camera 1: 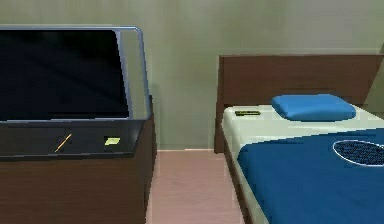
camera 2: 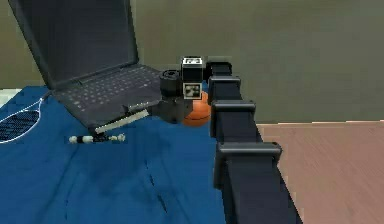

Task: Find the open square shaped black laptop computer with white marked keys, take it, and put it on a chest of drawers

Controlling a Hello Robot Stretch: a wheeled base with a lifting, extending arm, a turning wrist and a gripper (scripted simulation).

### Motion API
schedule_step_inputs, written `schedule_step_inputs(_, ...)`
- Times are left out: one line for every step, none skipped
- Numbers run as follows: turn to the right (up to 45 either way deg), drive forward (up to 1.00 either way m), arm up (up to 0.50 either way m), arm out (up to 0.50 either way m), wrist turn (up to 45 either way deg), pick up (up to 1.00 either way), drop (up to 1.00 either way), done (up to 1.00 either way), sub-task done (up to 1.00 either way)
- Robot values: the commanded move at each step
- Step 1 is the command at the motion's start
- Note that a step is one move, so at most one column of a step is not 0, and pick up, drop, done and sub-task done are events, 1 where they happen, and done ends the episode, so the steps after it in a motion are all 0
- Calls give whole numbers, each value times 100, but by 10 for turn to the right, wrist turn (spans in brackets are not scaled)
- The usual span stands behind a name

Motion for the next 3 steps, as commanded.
schedule_step_inputs(0, 0, 0, 0, -450, 0, 0, 0, 0)
schedule_step_inputs(0, 0, 0, 0, -240, 0, 0, 0, 0)
schedule_step_inputs(0, 0, 0, -22, 0, 0, 0, 0, 0)
